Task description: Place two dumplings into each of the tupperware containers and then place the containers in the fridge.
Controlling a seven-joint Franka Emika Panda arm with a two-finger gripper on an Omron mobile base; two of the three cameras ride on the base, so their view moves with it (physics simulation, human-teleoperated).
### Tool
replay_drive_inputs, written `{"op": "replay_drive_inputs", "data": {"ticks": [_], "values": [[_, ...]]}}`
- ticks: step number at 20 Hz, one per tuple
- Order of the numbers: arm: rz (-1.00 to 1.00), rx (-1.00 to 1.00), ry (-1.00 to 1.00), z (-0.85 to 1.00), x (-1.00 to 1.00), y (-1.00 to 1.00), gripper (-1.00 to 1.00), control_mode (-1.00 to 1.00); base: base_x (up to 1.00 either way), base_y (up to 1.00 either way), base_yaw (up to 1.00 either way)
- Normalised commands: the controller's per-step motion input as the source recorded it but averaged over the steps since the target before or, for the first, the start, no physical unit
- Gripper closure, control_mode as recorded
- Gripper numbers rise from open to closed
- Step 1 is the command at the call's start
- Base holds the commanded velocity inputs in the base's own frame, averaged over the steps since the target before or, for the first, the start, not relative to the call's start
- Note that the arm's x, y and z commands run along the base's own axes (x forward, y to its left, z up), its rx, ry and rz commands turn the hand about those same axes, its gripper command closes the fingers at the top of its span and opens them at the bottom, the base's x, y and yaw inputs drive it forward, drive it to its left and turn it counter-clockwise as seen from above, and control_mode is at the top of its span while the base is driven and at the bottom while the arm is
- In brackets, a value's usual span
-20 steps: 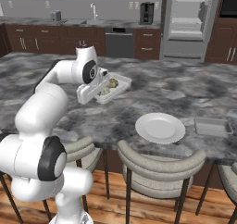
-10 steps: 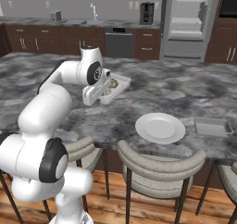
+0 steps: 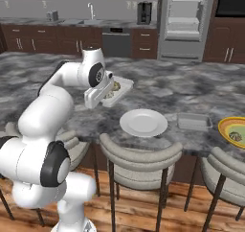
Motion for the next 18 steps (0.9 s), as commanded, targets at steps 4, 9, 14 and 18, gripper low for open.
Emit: {"op": "replay_drive_inputs", "data": {"ticks": [4,9,14,18], "values": [[0.0,0.0,0.0,0.0,0.0,0.0,1.0,1.0,-0.29,-1.0,-0.09],[0.0,0.0,0.0,0.0,0.0,0.0,1.0,1.0,-0.03,-1.0,-0.05],[0.0,0.0,0.0,0.0,0.0,0.0,1.0,1.0,0.0,-1.0,0.0],[0.0,0.0,0.0,0.0,0.0,0.0,1.0,1.0,0.0,-1.0,-0.01]]}}
